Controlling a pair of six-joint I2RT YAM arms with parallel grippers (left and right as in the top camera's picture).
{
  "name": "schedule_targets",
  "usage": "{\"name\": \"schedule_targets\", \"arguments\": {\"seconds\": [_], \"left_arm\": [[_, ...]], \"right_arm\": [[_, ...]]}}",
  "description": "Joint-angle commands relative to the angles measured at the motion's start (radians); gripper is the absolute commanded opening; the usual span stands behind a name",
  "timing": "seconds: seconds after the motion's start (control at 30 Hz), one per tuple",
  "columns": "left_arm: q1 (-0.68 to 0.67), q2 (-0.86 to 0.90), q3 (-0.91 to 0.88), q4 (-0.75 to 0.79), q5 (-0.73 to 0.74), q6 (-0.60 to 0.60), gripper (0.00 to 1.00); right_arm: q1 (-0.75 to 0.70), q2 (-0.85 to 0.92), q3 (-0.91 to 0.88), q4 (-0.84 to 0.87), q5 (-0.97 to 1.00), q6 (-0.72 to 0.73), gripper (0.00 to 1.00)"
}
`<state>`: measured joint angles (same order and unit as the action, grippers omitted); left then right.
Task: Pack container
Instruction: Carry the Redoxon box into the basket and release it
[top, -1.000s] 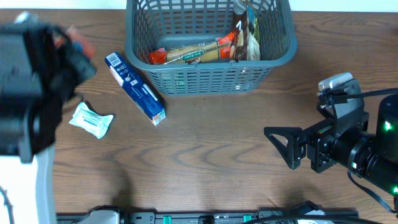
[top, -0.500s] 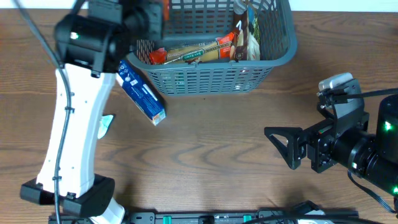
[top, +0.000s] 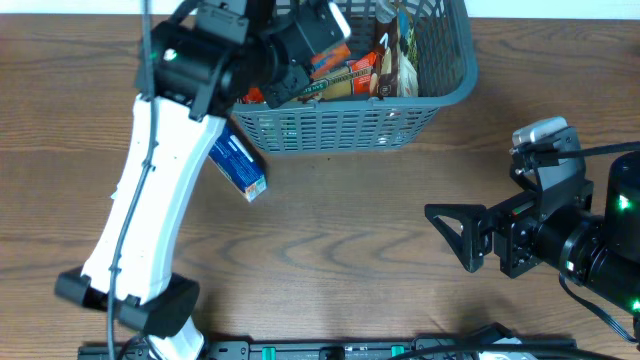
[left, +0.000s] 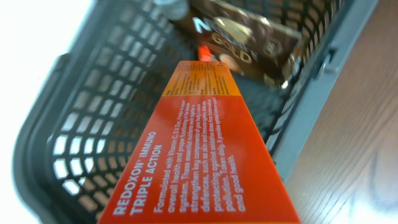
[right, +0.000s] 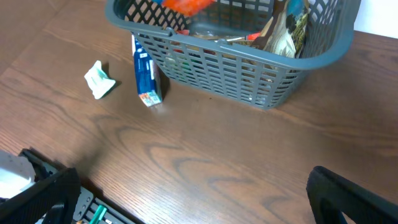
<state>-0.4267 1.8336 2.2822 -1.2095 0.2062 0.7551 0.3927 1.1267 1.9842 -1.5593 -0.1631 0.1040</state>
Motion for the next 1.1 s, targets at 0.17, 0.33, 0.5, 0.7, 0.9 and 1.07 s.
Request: {"name": "schedule_targets", "arguments": {"seconds": [0.17, 0.33, 0.5, 0.7, 0.9, 1.07], "left_arm": [[0.002, 0.076, 0.028, -0.039, 0.029, 0.285, 0.19], [0.004, 0.121, 0.028, -0.056, -0.002, 0.364, 0.19], [0.004, 0.172, 0.027, -0.097, -0.005, 0.449, 0.19], [0.005, 0.235, 0.027, -0.097, -0.032, 0.472, 0.19], [0.005, 0.242, 0.028, -0.085, -0.037, 0.471, 0.42], [0.005, 0.214, 0.028, 0.080, -0.184, 0.291, 0.98]], "right_arm": [[-0.008, 0.000, 0.010, -0.002, 0.002, 0.015, 0.99], [-0.008, 0.000, 0.010, -0.002, 0.002, 0.015, 0.99], [-0.008, 0.000, 0.010, -0.002, 0.002, 0.015, 0.99], [-0.008, 0.000, 0.010, -0.002, 0.002, 0.015, 0.99], [-0.008, 0.000, 0.010, -0.002, 0.002, 0.015, 0.99], [-0.008, 0.000, 0.010, -0.002, 0.002, 0.015, 0.99]]}}
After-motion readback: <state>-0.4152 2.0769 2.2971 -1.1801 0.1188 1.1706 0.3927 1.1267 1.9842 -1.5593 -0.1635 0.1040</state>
